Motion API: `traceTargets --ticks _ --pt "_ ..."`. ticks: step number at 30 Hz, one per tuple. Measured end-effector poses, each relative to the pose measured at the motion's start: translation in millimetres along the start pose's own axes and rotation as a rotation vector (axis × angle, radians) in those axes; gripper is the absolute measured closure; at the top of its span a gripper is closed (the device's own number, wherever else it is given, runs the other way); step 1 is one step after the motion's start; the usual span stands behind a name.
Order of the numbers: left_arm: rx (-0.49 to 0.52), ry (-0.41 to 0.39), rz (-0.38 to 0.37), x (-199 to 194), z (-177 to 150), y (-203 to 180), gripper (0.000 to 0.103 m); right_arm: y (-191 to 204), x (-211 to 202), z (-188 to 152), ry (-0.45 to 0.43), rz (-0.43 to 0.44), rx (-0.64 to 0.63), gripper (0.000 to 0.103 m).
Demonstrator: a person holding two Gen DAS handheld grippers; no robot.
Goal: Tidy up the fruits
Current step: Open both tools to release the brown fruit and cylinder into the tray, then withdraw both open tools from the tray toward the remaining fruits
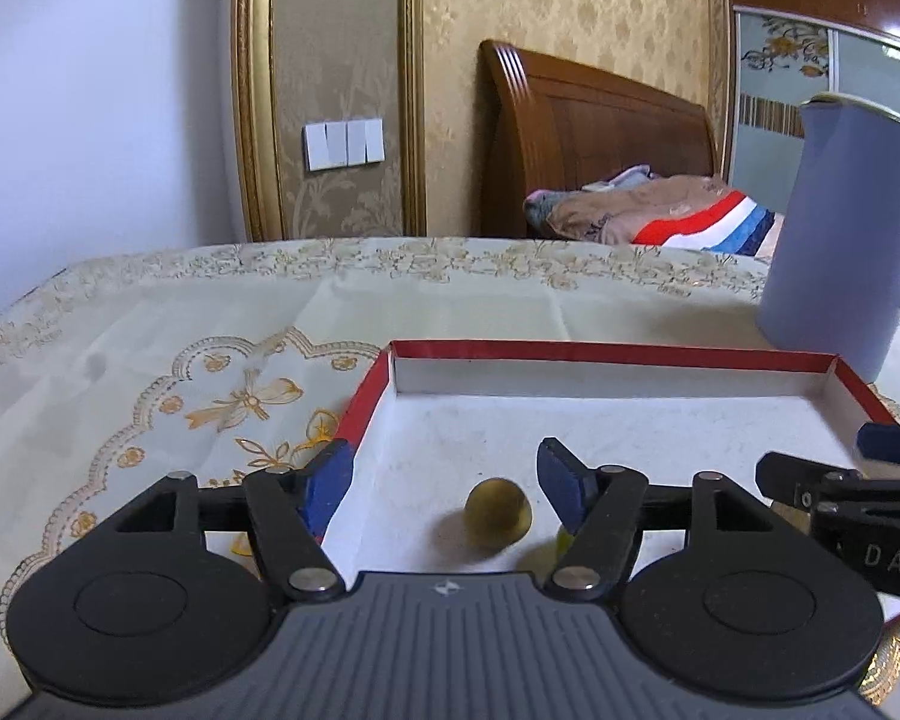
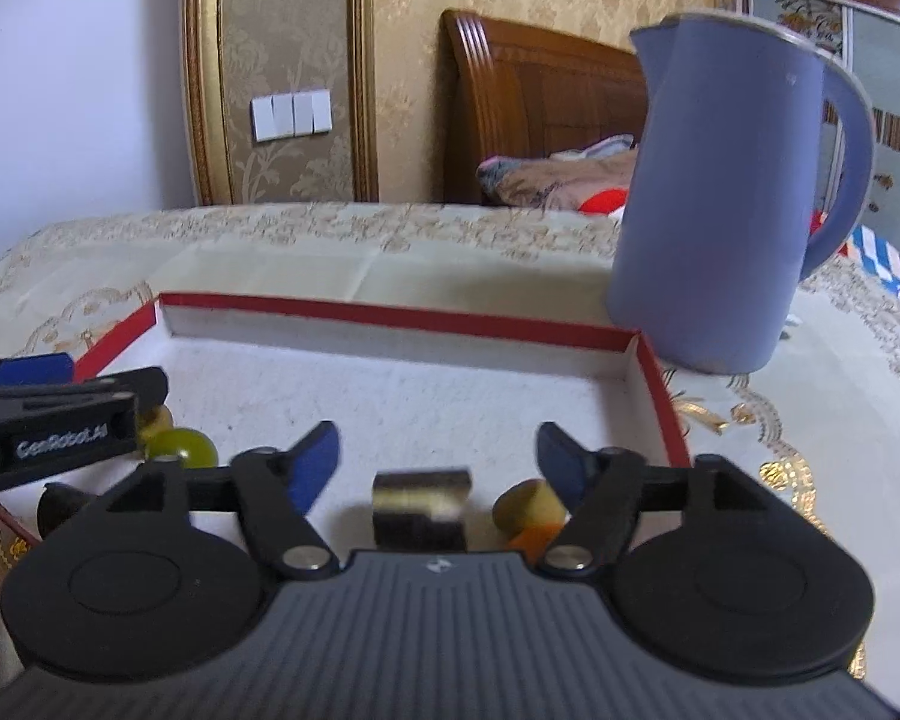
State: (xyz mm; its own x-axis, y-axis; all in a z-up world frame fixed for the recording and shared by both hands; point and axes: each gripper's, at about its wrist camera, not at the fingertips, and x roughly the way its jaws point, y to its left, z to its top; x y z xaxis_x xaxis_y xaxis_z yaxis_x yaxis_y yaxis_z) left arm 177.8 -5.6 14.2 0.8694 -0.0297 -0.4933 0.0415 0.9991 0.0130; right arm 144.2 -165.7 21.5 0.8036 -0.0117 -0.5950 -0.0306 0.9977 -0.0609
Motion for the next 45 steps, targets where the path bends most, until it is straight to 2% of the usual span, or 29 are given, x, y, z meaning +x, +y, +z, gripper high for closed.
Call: traceTargets --ticks 1,7,11,15,19,21,27,31,34,39,45 --pt "0.0 -0.004 0.003 -3 -1 1 0.034 -1 -2 0 -0.006 0.001 0.006 0.016" --pt "-0.03 -0.042 -0.009 -30 -11 14 0.033 -9 -20 -5 -0.069 0.016 0.034 0.002" --pt "-0.054 -0.073 -0.019 -53 -19 22 0.028 -16 -32 -9 -0.093 0.031 0.059 0.001" --pt "-0.076 -0.089 -0.05 -74 -28 30 0.027 -24 -50 -20 -0.103 0.055 0.093 0.001" --pt "-0.086 -0.08 -0.081 -91 -42 36 0.027 -32 -71 -36 -0.116 0.085 0.142 0.001" --pt "-0.086 -0.08 -0.085 -97 -47 38 0.027 -34 -82 -46 -0.136 0.083 0.15 0.001" --pt "-0.125 -0.035 -0.162 -108 -57 46 0.027 -41 -115 -66 -0.19 0.074 0.15 0.001" --pt "-0.091 -0.012 -0.184 -113 -64 41 0.027 -48 -130 -84 -0.165 0.093 0.154 0.001" --pt "-0.063 0.012 -0.219 -119 -73 36 0.027 -51 -138 -99 -0.131 0.072 0.13 0.001" --pt "-0.011 0.03 -0.255 -129 -85 28 0.027 -57 -147 -107 -0.091 0.083 0.143 0.001" --pt "0.074 0.047 -0.247 -135 -98 14 0.027 -52 -137 -108 -0.017 0.068 0.125 0.0"
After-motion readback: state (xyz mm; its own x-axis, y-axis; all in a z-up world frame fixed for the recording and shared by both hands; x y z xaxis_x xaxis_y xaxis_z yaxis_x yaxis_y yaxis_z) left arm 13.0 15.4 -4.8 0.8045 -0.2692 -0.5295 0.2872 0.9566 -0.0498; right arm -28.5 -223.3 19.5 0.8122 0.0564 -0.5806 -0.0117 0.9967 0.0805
